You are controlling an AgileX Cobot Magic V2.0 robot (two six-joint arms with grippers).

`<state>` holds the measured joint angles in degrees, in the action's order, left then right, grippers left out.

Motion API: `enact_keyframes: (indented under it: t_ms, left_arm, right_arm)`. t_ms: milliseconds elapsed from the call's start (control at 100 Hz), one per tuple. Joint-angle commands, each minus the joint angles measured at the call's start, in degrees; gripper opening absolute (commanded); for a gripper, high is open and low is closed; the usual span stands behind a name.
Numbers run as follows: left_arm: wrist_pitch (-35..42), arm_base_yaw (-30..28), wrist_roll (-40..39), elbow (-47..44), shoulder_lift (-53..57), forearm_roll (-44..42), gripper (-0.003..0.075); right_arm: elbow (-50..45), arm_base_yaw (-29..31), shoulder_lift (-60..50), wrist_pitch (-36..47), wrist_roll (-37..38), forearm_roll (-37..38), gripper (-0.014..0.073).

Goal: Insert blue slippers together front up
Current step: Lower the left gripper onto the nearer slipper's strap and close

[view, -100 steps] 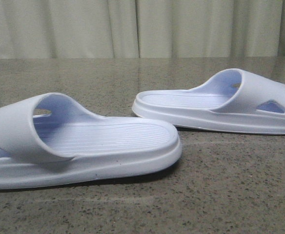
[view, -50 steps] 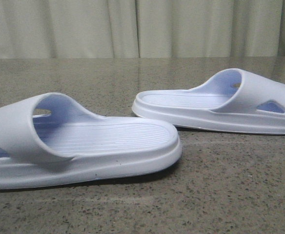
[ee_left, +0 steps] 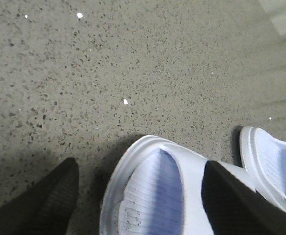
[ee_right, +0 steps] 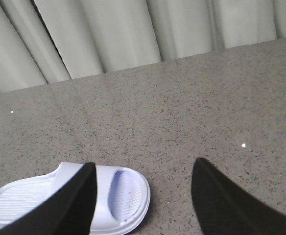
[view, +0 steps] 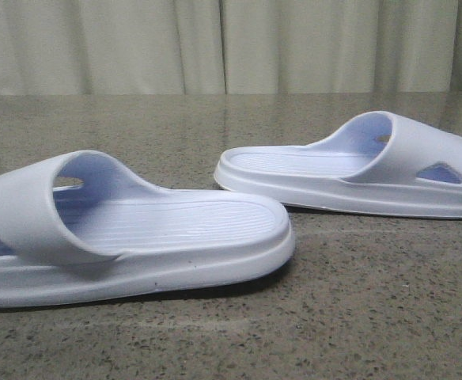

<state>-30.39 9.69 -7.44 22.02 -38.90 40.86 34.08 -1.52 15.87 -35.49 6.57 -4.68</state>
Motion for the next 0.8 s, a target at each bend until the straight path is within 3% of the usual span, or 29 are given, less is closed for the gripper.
enact_keyframes:
  t_ms: [0,790]
  left_arm:
    - [1.8,-0.1,-0.4,1.5,-0.8,1.8,0.0468]
    - [-2.2,0.0,1.7,1.5,-8.5,7.3,0.0467]
  right_arm:
    - [1.9,0.3,1.1,4.3,-0.2,-0.1,0.0365]
    - [1.9,0.3,1.1,3.0,-0.2,-0.1,0.0365]
